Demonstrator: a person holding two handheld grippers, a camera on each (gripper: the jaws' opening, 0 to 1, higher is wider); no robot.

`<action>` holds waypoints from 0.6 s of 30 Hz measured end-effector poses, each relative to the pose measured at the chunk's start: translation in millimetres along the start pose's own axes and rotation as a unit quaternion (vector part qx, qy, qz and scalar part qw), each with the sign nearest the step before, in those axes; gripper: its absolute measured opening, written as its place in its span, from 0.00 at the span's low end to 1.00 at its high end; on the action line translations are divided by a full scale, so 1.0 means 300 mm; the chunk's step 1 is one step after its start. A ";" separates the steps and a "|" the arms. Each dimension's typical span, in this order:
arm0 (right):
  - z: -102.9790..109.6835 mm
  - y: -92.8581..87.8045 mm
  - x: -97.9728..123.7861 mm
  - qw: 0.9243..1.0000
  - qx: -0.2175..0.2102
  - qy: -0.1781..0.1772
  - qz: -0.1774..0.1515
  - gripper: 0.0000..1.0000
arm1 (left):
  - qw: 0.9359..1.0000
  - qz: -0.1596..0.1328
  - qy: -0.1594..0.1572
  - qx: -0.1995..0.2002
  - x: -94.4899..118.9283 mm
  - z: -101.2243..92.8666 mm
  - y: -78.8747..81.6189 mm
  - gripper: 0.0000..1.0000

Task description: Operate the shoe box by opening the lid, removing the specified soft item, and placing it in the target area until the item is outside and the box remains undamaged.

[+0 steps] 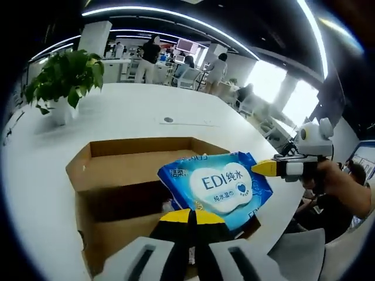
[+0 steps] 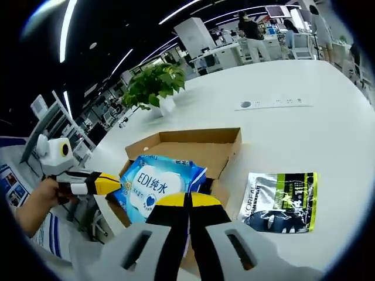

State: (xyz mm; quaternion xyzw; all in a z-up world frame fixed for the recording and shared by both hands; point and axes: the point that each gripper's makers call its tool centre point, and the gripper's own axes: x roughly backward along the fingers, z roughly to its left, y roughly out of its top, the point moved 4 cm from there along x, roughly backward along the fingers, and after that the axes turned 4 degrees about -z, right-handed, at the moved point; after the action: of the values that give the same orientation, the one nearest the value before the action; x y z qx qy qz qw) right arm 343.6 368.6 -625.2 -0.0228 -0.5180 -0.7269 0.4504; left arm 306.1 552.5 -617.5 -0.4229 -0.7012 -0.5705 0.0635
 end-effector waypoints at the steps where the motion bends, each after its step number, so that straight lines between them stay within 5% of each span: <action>1: -0.010 0.002 0.008 1.000 -0.001 -0.003 -0.001 0.00 | 1.000 0.001 -0.002 -0.002 -0.008 -0.009 0.001 0.00; 18: -0.172 0.037 0.150 0.999 -0.018 -0.046 -0.020 0.00 | 0.999 0.007 -0.045 -0.024 -0.151 -0.190 0.039 0.00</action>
State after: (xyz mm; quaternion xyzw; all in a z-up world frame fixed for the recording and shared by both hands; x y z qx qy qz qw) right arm 346.9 299.7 -618.6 -0.0537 -0.5250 -0.7433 0.4111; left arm 320.1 480.0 -615.2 -0.4545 -0.6862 -0.5674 0.0257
